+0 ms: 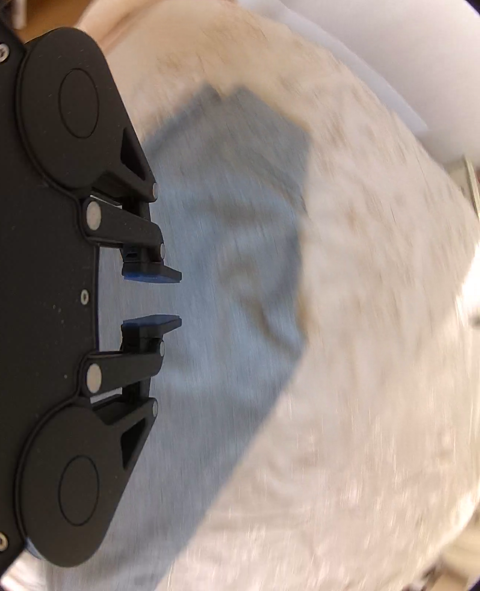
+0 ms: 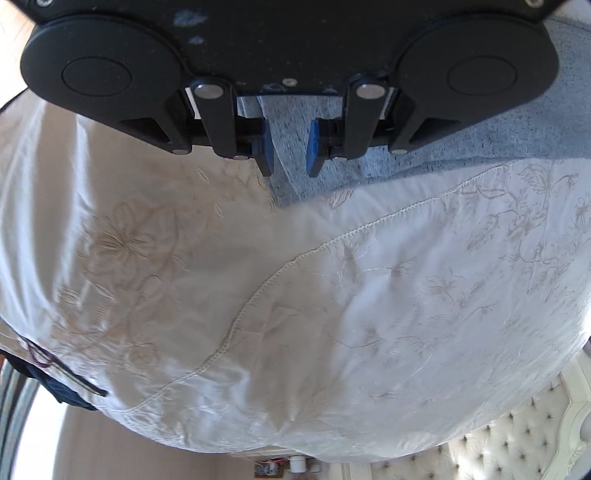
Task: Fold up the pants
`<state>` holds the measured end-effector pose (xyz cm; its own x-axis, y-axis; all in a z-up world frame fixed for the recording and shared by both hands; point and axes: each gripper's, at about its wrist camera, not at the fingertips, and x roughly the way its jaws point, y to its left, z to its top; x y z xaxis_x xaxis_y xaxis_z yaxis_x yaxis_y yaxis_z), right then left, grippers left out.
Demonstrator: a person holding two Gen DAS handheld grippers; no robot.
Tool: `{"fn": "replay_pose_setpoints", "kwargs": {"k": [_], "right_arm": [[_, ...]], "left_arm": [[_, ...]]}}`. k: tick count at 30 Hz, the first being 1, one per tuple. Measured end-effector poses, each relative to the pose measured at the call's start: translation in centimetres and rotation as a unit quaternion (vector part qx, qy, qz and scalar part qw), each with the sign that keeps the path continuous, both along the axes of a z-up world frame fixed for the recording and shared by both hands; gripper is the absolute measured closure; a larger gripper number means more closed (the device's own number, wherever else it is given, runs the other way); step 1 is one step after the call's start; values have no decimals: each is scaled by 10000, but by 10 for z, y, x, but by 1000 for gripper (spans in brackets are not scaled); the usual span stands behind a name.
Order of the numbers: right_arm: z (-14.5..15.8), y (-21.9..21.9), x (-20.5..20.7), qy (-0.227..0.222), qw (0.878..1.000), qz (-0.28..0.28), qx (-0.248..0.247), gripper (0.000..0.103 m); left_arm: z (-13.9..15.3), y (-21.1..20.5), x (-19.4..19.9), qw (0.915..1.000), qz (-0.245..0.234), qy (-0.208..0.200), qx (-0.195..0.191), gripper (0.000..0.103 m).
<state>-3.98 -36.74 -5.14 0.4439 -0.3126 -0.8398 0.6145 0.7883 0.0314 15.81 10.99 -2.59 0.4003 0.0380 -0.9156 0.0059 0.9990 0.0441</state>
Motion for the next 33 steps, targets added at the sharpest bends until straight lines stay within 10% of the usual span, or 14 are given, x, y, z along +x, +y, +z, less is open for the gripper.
{"fn": "replay_pose_setpoints", "kwargs": {"k": [14,18,20,33], "right_arm": [[-55,-38,46,235,9968,656,396,81],[-67,-45,52,298,9951,802,497,82],[-65,-44,49,193,9949,815,554,98],[-64,-31,46,470,9973,527,-189,98]], "left_arm": [[-32,-160,-14,9831,-1763,477,-117,74],[-37,-172,-27,9790,-1953,585,16,74],[-39,-174,-32,9780,-1987,623,93,74],[-45,-131,-26,9855,-1521,678,326,73]]}}
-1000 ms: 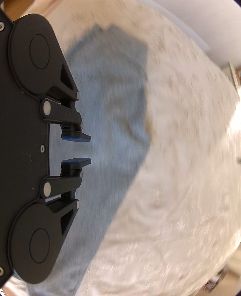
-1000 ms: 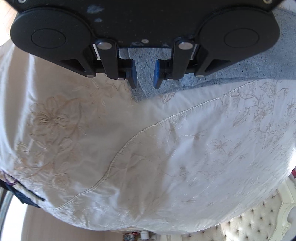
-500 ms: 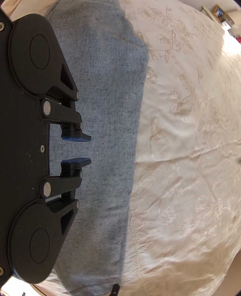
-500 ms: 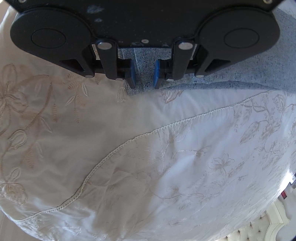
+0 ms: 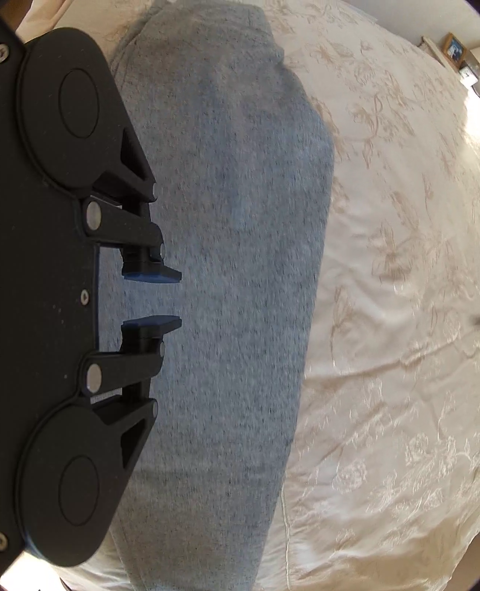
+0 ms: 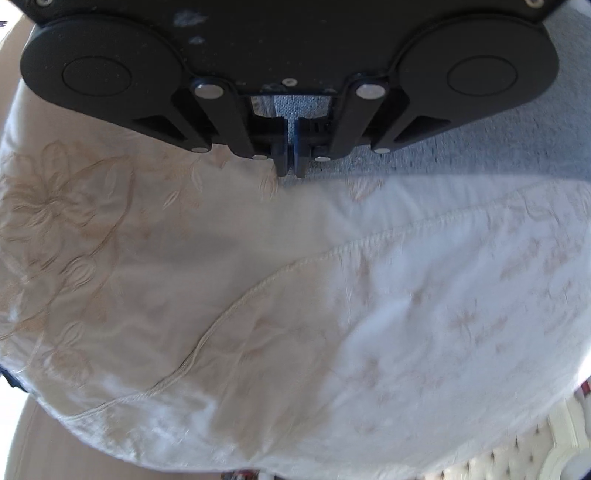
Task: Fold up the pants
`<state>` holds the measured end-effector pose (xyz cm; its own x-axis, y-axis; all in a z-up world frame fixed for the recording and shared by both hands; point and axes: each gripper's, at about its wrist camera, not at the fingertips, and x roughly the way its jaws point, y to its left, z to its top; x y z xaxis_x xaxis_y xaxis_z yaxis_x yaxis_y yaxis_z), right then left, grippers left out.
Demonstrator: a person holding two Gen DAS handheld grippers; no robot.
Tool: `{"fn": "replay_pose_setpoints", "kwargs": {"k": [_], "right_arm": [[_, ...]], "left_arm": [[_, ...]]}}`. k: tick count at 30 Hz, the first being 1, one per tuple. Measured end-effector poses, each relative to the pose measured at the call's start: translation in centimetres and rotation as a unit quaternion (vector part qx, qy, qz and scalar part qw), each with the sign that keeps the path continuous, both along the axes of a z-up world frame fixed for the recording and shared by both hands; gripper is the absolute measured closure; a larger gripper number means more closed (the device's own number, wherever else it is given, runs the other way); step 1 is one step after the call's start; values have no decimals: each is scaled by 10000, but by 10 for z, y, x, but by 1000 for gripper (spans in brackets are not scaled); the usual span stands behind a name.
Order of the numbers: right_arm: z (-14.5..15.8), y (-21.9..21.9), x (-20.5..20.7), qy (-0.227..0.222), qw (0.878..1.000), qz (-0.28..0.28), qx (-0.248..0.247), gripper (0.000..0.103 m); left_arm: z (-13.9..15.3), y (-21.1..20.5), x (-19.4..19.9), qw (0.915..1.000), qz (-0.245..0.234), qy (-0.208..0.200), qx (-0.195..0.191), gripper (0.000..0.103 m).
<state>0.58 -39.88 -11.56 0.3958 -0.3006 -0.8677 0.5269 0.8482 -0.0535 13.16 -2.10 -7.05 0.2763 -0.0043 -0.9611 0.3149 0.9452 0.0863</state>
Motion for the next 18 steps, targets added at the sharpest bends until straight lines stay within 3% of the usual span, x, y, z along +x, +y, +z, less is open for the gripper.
{"fn": "replay_pose_setpoints", "kwargs": {"k": [3,4,5,9,15,17,18], "right_arm": [[10,1,-2,-153,9990,-255,-348,94],[20,4,-8,-330,9979,-337,-446,86],[28,7,-9,-431,9972,-378,-487,85],[44,27,-14,-680,9973,-182,-197,85],[23,80,-13,-111,9998,183,47,86],[11,99,-18,238,9995,183,84,87],[5,106,-20,459,9987,190,120,87]], "left_arm": [[5,26,2,9997,179,-128,112,73],[6,37,4,9994,272,-175,127,73],[7,48,6,9989,381,-222,157,73],[4,98,23,9941,952,-429,303,73],[-13,185,56,9762,2065,-580,338,73],[-28,208,63,9724,2253,-340,503,73],[-41,219,64,9716,2295,-22,573,74]]}}
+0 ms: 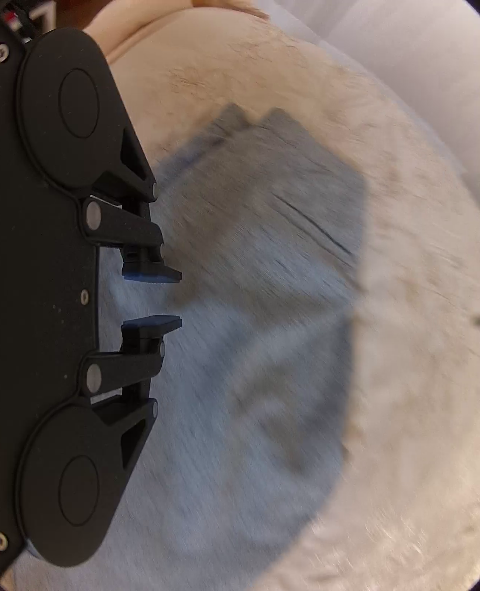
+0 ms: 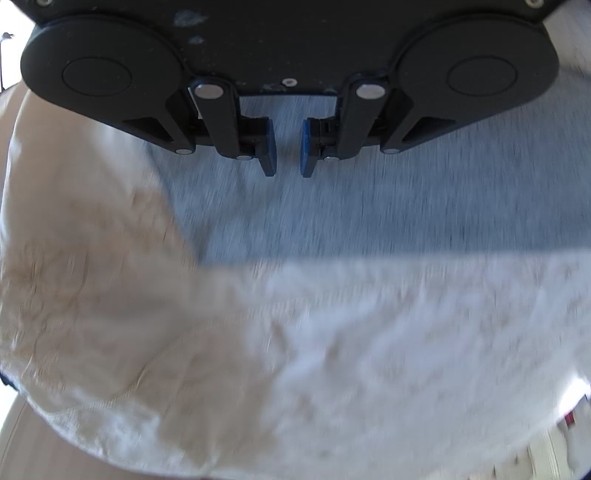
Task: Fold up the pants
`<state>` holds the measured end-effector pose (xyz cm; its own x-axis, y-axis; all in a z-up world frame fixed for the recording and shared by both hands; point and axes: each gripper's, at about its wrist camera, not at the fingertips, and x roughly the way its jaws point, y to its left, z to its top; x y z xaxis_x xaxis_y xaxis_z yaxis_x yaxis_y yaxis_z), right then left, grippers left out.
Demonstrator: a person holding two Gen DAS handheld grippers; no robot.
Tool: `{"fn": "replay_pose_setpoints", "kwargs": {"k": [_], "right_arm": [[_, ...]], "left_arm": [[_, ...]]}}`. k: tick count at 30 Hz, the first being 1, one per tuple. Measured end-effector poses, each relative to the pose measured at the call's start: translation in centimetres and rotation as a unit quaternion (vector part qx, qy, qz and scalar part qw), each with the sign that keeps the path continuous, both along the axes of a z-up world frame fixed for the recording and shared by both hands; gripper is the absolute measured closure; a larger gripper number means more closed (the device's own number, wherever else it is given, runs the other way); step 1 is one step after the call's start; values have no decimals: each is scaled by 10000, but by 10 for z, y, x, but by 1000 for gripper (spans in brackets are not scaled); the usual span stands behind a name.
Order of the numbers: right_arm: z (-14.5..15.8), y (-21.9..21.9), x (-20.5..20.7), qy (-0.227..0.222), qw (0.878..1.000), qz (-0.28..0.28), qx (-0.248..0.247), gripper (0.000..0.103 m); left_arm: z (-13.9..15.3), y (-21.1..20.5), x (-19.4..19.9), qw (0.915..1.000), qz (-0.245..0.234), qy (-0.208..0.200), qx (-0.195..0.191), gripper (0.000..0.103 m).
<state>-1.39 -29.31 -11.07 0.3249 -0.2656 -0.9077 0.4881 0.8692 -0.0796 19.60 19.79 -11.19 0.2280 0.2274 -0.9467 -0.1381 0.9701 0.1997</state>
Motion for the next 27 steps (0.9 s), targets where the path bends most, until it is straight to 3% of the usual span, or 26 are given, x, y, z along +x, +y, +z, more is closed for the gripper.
{"fn": "replay_pose_setpoints", "kwargs": {"k": [2,4,7,10,14,18,23,27], "right_arm": [[-8,18,-1,509,9987,-17,-7,87],[0,36,-2,557,9984,-61,-72,86],[25,67,12,182,9998,-36,8,86],[50,105,43,-265,9995,185,26,86],[76,160,105,-944,9927,634,405,86],[84,215,164,-1287,9826,1091,770,86],[83,277,219,-1425,9708,1680,947,86],[76,309,244,-1343,9655,1932,1113,86]], "left_arm": [[-18,11,-7,9990,-257,316,-192,73],[-17,5,-19,9956,-900,236,-69,73],[-2,-10,-32,9837,-1774,300,39,73],[32,-2,-29,9787,-1993,-78,-479,72],[61,22,16,9818,-1686,-733,-487,70],[49,67,74,9914,-867,-860,-469,70],[16,120,94,9979,-139,-569,-279,71],[-19,135,68,9974,-355,360,-516,72]]}}
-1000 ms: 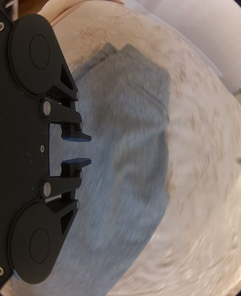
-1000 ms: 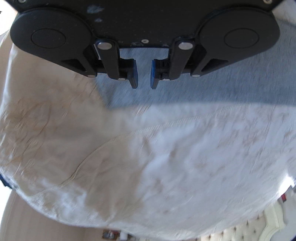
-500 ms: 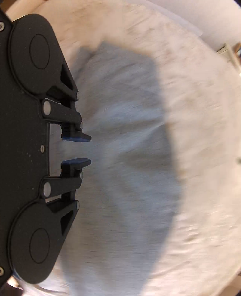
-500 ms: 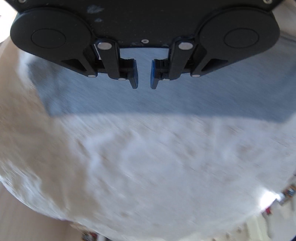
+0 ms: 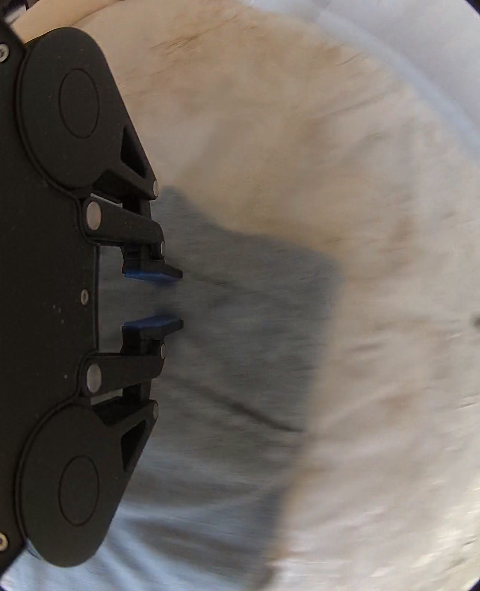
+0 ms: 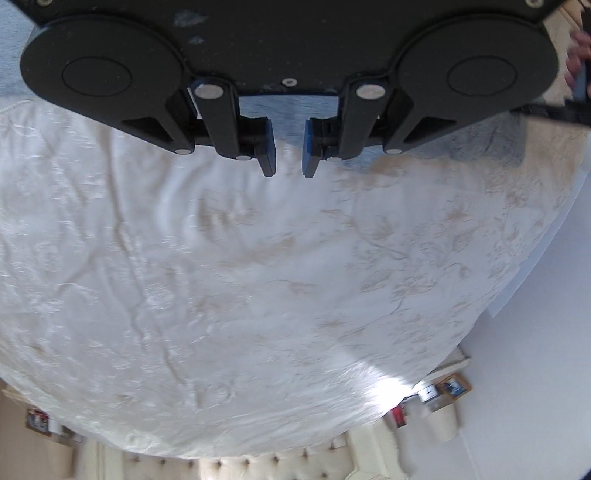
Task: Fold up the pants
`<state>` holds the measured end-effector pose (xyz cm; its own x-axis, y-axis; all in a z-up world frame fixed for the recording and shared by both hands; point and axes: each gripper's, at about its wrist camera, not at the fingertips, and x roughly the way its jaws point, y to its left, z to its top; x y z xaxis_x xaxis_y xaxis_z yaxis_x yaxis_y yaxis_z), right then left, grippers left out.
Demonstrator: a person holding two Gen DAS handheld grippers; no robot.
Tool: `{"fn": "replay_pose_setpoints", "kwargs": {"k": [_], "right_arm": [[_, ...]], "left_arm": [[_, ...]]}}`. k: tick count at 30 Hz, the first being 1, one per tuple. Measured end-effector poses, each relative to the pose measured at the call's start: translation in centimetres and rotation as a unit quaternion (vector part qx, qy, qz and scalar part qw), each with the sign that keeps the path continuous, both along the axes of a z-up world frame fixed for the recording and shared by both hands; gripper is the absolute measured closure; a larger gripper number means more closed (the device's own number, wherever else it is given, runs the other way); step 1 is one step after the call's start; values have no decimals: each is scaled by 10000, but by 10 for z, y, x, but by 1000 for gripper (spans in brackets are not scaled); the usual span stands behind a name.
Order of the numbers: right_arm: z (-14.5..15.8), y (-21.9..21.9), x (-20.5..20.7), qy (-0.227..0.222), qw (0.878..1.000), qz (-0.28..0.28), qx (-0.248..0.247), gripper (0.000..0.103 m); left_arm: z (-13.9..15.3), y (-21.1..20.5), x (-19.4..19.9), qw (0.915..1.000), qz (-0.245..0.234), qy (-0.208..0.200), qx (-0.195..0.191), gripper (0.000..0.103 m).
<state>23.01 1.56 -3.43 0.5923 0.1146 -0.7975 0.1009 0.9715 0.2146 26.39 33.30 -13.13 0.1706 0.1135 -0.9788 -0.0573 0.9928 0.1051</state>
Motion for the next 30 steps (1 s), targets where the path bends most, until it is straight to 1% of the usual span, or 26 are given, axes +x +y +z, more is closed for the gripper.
{"fn": "replay_pose_setpoints", "kwargs": {"k": [3,4,6,10,13,17,19,20,21,23,25,26,28,30], "right_arm": [[-6,17,12,150,9998,97,110,85],[-9,20,16,203,9996,111,150,85],[-17,26,29,288,9993,131,199,84],[-28,38,56,393,9990,162,141,82],[-38,50,81,522,9983,222,158,81],[-56,68,93,766,9961,399,157,81],[-68,75,91,1094,9925,537,84,80],[-72,79,85,1266,9898,643,74,78],[-73,82,76,1347,9880,755,89,78],[-72,88,54,1355,9853,1038,22,78],[-71,94,35,1347,9820,1305,-207,78],[-70,97,25,1317,9810,1392,-317,78],[-68,98,15,1279,9806,1448,-341,78],[-69,96,11,1259,9822,1365,-281,78]], "left_arm": [[-12,-6,-37,9987,-417,68,272,72],[-14,-6,-46,9990,-373,73,243,72],[-16,1,-51,9999,-94,83,52,72],[-23,19,-42,9979,441,284,-383,76],[-24,26,-37,9966,509,319,-558,75],[-25,28,-38,9971,420,205,-605,74],[-23,25,-41,9977,352,156,-554,74],[-22,22,-43,9980,328,141,-521,74],[-20,19,-45,9983,303,132,-484,74],[-14,10,-46,9990,220,119,-383,74],[-1,-4,-46,9997,53,49,-225,76],[9,-9,-46,9998,-75,-70,-184,79],[35,-21,-46,9975,-403,-508,-291,79],[53,-35,-39,9928,-688,-911,-373,78]]}}
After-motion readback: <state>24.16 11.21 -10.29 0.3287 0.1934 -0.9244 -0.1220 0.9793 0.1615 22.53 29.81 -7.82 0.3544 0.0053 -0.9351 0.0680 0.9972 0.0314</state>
